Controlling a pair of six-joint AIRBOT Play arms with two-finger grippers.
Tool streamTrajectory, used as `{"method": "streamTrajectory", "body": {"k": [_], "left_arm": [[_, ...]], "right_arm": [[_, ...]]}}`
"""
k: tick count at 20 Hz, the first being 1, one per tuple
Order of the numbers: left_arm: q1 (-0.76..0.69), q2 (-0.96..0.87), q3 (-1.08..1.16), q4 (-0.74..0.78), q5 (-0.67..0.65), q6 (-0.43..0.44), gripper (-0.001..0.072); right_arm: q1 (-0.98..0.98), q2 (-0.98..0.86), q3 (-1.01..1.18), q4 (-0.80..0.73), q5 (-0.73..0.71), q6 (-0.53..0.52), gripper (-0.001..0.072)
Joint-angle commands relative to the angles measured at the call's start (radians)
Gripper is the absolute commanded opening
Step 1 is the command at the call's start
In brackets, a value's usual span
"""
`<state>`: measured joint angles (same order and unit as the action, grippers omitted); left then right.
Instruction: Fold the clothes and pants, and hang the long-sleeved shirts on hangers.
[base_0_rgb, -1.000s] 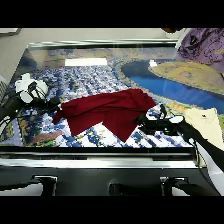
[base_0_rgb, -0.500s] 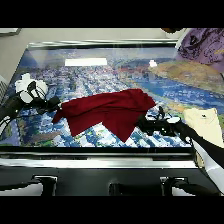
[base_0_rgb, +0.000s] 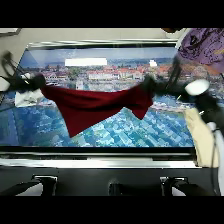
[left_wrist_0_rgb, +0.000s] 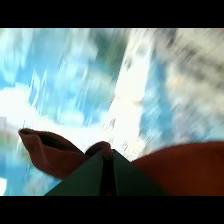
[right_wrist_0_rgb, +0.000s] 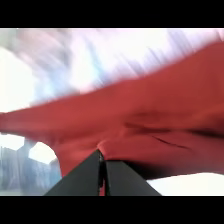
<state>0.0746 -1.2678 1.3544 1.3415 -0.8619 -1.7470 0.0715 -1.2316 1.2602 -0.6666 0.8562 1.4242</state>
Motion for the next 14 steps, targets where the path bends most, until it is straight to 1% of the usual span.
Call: {"method": "streamTrajectory", "body": {"k": [1, 3, 6, 8, 10, 12, 14], "left_arm": [[-0.001, 0.153, 0.18, 0.045, -0.021, 0.012, 0.0016], [-0.001, 0.267, 0.241, 0.06, -0.043, 0.011, 0.0016], [-0.001, 0.46, 0.257, 0.084, -0.082, 0.008, 0.0017], [-0.001, 0.56, 0.257, 0.099, -0.129, 0.002, 0.0016], [-0.001, 0.634, 0.257, 0.153, -0.187, -0.037, 0.0016], [-0.001, 0.671, 0.257, 0.206, -0.232, -0.065, 0.0016], [-0.001, 0.661, 0.248, 0.215, -0.242, -0.064, 0.0016]], "right_arm": [[0.0, 0.095, 0.409, -0.273, 0.082, 0.127, 0.0027], [0.0, 0.159, 0.586, -0.392, 0.151, 0.182, 0.0027], [0.0, 0.29, 0.725, -0.53, 0.233, 0.246, 0.0027], [0.001, 0.384, 0.732, -0.591, 0.241, 0.272, 0.0027], [0.0, 0.452, 0.732, -0.631, 0.241, 0.274, 0.0027], [0.0, 0.475, 0.732, -0.68, 0.245, 0.318, 0.0026], [0.0, 0.449, 0.732, -0.711, 0.276, 0.328, 0.0026]]}}
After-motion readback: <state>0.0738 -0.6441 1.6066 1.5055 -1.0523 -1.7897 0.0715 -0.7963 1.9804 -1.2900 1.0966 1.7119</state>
